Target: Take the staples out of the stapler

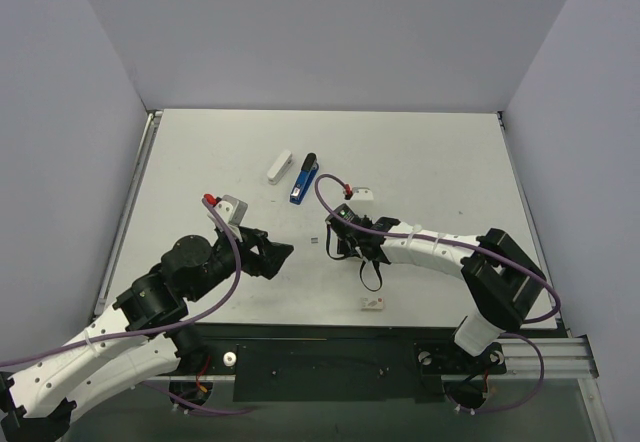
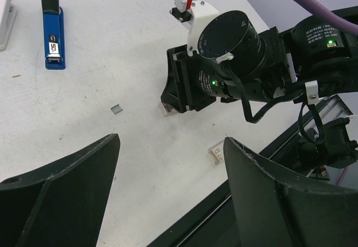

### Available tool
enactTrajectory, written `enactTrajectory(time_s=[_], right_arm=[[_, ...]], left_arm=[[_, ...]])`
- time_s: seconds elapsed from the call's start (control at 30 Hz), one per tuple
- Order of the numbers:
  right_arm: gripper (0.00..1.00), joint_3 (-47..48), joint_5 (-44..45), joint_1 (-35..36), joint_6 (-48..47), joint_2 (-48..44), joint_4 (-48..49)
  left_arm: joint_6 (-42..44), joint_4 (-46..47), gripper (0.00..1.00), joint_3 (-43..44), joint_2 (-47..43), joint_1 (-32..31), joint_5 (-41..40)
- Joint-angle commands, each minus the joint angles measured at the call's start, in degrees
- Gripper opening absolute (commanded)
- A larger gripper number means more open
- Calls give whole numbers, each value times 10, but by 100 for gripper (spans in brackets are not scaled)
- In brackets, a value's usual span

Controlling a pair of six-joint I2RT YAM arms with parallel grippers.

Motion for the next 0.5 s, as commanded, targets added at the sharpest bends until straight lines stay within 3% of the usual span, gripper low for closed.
enactTrajectory(time_s=[0.0,0.47], right_arm=[[27,-3,15,-2,-4,5,-14],[27,-10,19,-1,0,12,-20]], left_arm=[[6,9,85,17,1,-1,-3],[5,13,85,18,6,-1,0]])
